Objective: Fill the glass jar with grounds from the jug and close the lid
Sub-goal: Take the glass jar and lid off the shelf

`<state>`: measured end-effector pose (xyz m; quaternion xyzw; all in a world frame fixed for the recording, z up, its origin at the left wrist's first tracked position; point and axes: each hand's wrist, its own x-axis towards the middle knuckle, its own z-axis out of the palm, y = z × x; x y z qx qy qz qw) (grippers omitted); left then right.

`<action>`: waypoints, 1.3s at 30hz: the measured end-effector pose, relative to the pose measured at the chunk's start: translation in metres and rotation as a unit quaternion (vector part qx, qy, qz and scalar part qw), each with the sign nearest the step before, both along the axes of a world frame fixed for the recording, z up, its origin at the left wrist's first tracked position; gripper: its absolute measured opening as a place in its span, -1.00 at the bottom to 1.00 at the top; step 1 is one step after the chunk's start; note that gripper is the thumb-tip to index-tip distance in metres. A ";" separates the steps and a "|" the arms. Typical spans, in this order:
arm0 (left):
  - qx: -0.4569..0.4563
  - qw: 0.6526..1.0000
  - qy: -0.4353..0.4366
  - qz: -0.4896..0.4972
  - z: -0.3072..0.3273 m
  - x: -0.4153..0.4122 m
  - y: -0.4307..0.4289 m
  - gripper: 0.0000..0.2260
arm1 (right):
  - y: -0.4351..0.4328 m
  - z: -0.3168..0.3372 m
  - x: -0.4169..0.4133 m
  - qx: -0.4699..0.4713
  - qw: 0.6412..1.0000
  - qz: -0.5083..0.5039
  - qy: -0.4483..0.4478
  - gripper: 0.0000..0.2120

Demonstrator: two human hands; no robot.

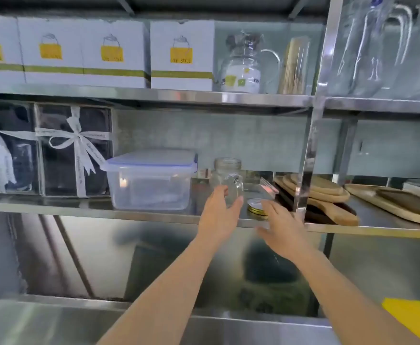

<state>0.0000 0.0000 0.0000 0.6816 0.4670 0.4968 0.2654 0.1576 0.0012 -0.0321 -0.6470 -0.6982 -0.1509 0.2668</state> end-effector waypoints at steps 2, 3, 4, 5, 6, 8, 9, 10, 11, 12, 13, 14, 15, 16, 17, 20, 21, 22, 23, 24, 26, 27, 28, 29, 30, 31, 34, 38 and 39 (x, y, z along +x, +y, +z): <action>-0.037 0.997 -0.062 -0.015 0.002 0.009 0.005 -0.59 | 0.008 -0.003 0.002 -0.017 1.000 0.003 -0.009 -0.45; -0.050 0.995 -0.083 -0.016 0.003 0.012 0.007 -0.58 | 0.013 -0.005 0.003 -0.032 0.999 0.000 -0.017 -0.44; -0.059 0.993 -0.102 -0.018 0.005 0.014 0.007 -0.59 | 0.014 -0.005 0.002 -0.053 0.998 -0.002 -0.016 -0.42; -0.070 0.991 -0.115 -0.026 0.005 0.017 0.010 -0.59 | 0.018 -0.007 0.002 -0.065 0.998 -0.006 -0.019 -0.41; -0.082 0.989 -0.121 -0.037 0.005 0.019 0.010 -0.60 | 0.020 -0.010 0.002 -0.065 0.998 -0.007 -0.020 -0.41; -0.091 0.985 -0.134 -0.054 0.006 0.022 0.011 -0.62 | 0.021 -0.012 0.003 -0.037 0.999 -0.015 -0.026 -0.45; -0.091 0.985 -0.136 -0.059 0.006 0.023 0.012 -0.62 | 0.022 -0.012 0.003 -0.015 0.999 -0.019 -0.027 -0.50; -0.096 0.984 -0.138 -0.064 0.007 0.025 0.013 -0.61 | 0.021 -0.012 0.003 0.001 0.999 -0.020 -0.030 -0.55; -0.106 0.982 -0.141 -0.066 0.008 0.027 0.014 -0.60 | 0.021 -0.012 0.003 0.012 0.999 -0.017 -0.033 -0.61; -0.121 0.980 -0.142 -0.067 0.008 0.028 0.015 -0.59 | 0.021 -0.013 0.003 0.018 0.999 -0.013 -0.039 -0.65; -0.140 0.976 -0.148 -0.070 0.008 0.030 0.016 -0.60 | 0.019 -0.013 0.004 0.025 0.999 -0.012 -0.045 -0.69; -0.160 0.972 -0.154 -0.076 0.008 0.030 0.017 -0.64 | 0.017 -0.013 0.005 0.036 0.998 -0.013 -0.052 -0.71; -0.171 0.969 -0.160 -0.078 0.007 0.031 0.018 -0.70 | 0.015 -0.013 0.007 0.048 0.997 -0.017 -0.062 -0.73; -0.173 0.970 -0.158 -0.067 0.005 0.031 0.018 -0.76 | 0.012 -0.012 0.009 0.057 0.995 -0.024 -0.074 -0.74; -0.165 0.972 -0.163 -0.044 0.004 0.031 0.019 -0.82 | 0.009 -0.012 0.012 0.062 0.994 -0.030 -0.082 -0.74; -0.149 0.961 -0.231 0.013 0.002 0.027 0.014 -0.80 | -0.004 -0.014 0.017 0.051 0.997 -0.020 -0.060 -0.73; -0.152 0.952 -0.265 0.014 0.005 0.026 0.010 -0.78 | -0.010 -0.015 0.017 0.049 0.998 -0.011 -0.036 -0.73; -0.157 0.944 -0.289 0.017 0.008 0.023 0.005 -0.76 | -0.016 -0.016 0.017 0.048 0.999 0.001 -0.012 -0.72; -0.164 0.938 -0.305 0.020 0.011 0.019 0.000 -0.71 | -0.023 -0.017 0.018 0.050 0.999 0.011 0.006 -0.72; -0.171 0.932 -0.320 0.023 0.013 0.013 -0.006 -0.68 | -0.032 -0.017 0.018 0.050 0.999 0.017 0.010 -0.72; -0.192 0.915 -0.353 0.032 0.013 0.001 -0.022 -0.67 | -0.051 -0.017 0.018 0.052 0.998 0.028 -0.005 -0.73; -0.206 0.906 -0.369 0.033 0.010 -0.005 -0.032 -0.70 | -0.062 -0.017 0.017 0.055 0.998 0.034 -0.012 -0.74; -0.217 0.898 -0.382 0.031 0.004 -0.011 -0.043 -0.74 | -0.074 -0.018 0.015 0.056 0.997 0.040 -0.020 -0.75; -0.225 0.893 -0.388 0.030 -0.002 -0.017 -0.056 -0.77 | -0.088 -0.018 0.013 0.062 0.996 0.046 -0.033 -0.77; -0.230 0.893 -0.386 0.033 -0.009 -0.023 -0.069 -0.77 | -0.102 -0.019 0.011 0.072 0.995 0.055 -0.048 -0.79; -0.236 0.894 -0.380 0.037 -0.016 -0.030 -0.082 -0.73 | -0.117 -0.019 0.008 0.081 0.993 0.065 -0.063 -0.80; -0.259 0.898 -0.350 0.056 -0.045 -0.055 -0.123 -0.59 | -0.162 -0.023 0.000 0.086 0.989 0.087 -0.083 -0.83; -0.280 0.888 -0.355 0.085 -0.091 -0.090 -0.187 -0.51 | -0.222 -0.042 -0.013 0.062 0.989 0.112 -0.072 -0.81; -0.285 0.889 -0.348 0.092 -0.101 -0.098 -0.206 -0.50 | -0.237 -0.048 -0.017 0.048 0.990 0.115 -0.071 -0.81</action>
